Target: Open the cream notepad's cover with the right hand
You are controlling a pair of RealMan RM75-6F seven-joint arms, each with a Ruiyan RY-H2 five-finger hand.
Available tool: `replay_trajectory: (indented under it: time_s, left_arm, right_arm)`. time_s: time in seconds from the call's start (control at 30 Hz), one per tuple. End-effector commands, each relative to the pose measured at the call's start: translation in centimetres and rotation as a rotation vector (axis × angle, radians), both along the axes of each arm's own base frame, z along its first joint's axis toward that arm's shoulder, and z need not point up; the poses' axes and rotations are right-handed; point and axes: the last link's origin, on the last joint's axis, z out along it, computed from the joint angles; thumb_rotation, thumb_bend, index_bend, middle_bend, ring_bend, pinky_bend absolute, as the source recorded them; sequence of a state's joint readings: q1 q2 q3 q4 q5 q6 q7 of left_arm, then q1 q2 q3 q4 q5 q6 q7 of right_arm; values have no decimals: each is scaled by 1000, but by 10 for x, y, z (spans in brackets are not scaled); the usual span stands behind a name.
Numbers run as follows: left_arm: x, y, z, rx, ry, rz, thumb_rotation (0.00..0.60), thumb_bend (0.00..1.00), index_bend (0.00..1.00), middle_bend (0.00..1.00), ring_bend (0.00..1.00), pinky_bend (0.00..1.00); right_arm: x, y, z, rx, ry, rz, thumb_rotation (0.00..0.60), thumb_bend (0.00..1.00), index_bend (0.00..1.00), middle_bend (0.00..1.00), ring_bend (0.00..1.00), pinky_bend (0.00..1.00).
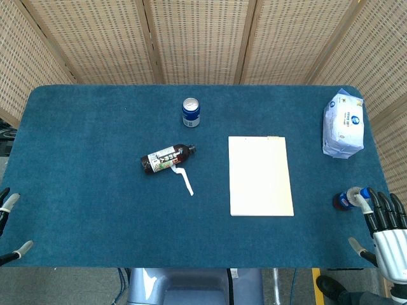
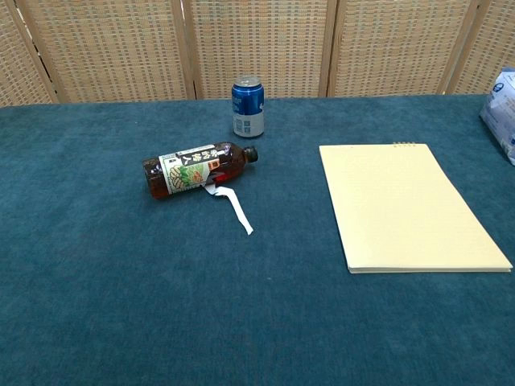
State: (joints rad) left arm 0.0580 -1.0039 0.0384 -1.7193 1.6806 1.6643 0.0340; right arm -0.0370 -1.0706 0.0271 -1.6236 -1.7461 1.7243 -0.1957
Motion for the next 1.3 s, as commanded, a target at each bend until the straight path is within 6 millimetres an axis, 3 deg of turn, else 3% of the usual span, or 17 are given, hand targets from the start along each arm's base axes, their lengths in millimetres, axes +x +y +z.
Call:
replay_trajectory:
  time_s: [0.03,0.3,0.47,0.63,0.87,1.3]
  left_arm:
    - [0,0,0,0,3,0,600,0,0,0,0,0]
    - [0,2,-1,4,-5,8,600,0,0,0,0,0]
    - [3,4,-2,6,-8,-1,600,0,0,0,0,0]
    - [2,8,-3,9,-4,12,600,0,0,0,0,0]
    - [1,9,-4,12,1,25,600,0,0,0,0,0]
    - [1,11,-6,8,11,34,600,0,0,0,0,0]
  right_arm:
    - [0,1,-2,12,13,-15,600,0,0,0,0,0]
    - [5,-6,-11,58,3,22,600,0,0,0,0,0]
    - [14,-36,-35,181,72,136,600,4,0,0,0,0]
    - [18,-65,-56,238,180,223,600,130,3,0,0,0]
    - [14,-95,-94,366,211,201,600,282,14,0,0,0]
    - [7,-113,-141,468,279,157,600,365,36,0,0,0]
